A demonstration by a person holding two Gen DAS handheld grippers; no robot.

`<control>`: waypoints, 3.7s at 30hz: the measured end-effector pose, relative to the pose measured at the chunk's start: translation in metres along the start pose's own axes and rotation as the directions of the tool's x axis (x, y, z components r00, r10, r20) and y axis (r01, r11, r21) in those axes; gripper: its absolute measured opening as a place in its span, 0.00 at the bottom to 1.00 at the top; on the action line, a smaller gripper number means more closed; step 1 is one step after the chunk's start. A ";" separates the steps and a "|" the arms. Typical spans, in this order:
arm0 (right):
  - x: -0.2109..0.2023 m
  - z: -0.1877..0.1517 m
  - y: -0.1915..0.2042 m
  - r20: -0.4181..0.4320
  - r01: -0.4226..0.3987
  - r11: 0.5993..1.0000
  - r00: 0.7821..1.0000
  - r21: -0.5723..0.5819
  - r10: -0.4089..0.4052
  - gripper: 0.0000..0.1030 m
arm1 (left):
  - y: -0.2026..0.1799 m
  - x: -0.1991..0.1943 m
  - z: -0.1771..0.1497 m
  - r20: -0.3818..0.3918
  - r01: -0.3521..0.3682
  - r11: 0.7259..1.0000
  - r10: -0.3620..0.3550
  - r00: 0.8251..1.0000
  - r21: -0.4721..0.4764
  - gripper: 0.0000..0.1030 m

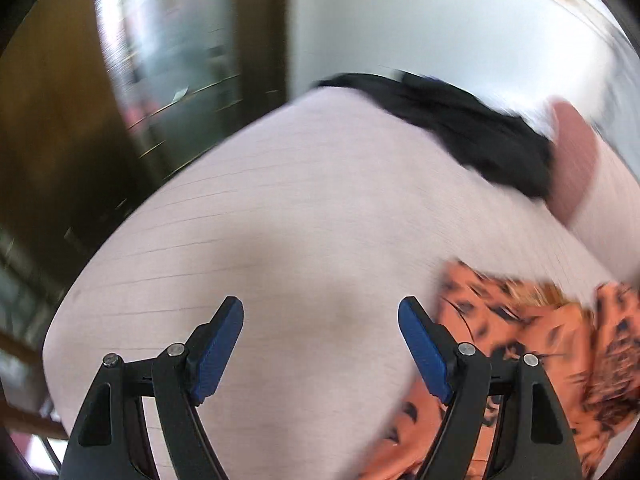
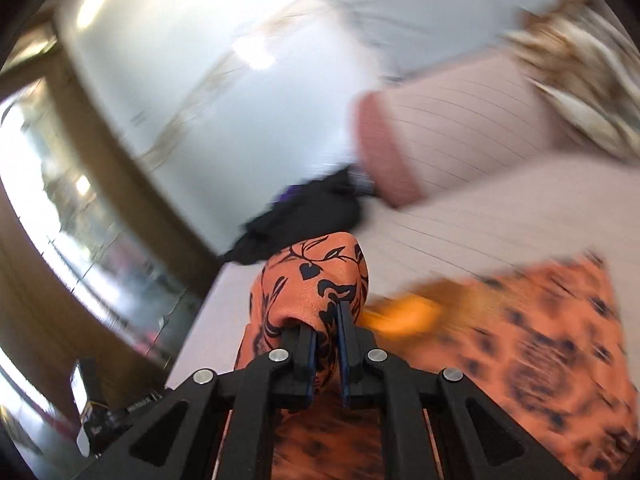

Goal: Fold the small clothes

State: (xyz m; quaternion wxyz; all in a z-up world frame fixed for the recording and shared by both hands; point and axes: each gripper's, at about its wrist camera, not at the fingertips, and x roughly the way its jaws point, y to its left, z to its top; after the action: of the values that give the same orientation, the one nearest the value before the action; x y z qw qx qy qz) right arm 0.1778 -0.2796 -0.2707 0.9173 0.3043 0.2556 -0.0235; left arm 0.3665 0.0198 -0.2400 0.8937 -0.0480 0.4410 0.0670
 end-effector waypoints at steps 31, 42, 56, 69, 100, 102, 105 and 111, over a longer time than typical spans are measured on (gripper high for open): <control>0.071 -0.044 -0.018 -0.266 0.249 0.875 0.887 -0.414 -0.378 0.10 | -0.085 0.040 -0.041 -0.162 0.044 0.954 0.005 0.987 0.298 0.84; -0.066 -0.003 -0.166 -0.197 0.446 0.895 0.879 0.014 -0.434 0.14 | -0.089 0.034 -0.046 -0.144 0.024 0.953 0.021 0.989 0.302 0.84; -0.049 -0.030 -0.123 -0.221 0.248 0.957 0.935 -0.147 -0.276 0.14 | -0.109 0.026 -0.054 -0.059 -0.061 0.910 0.093 0.994 0.410 0.84; -0.045 -0.039 -0.100 -0.316 0.144 0.972 0.928 -0.186 -0.198 0.16 | -0.130 -0.001 -0.065 -0.002 0.007 0.877 -0.006 1.000 0.480 0.84; 0.047 -0.010 -0.072 -0.297 0.150 0.972 0.934 -0.178 -0.199 0.18 | -0.097 0.025 -0.048 -0.068 -0.058 0.914 0.093 0.993 0.400 0.85; 0.074 -0.025 -0.062 -0.361 0.138 0.971 0.910 -0.198 -0.203 0.20 | -0.099 0.028 -0.049 -0.072 -0.061 0.907 0.100 0.992 0.417 0.85; 0.092 -0.034 -0.049 -0.290 0.171 0.949 0.925 -0.266 -0.247 0.20 | -0.101 0.029 -0.049 -0.063 -0.070 0.899 0.108 0.992 0.432 0.85; 0.055 -0.027 -0.055 -0.309 0.183 0.955 0.917 -0.234 -0.251 0.20 | -0.100 0.019 -0.046 -0.043 -0.065 0.906 0.091 0.995 0.419 0.85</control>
State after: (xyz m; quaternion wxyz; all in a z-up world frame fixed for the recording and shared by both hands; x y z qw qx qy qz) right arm 0.2021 -0.3028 -0.3454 0.8779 0.1798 0.4413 -0.0478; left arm 0.3582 -0.0839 -0.2807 0.8659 0.1597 0.4740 0.0054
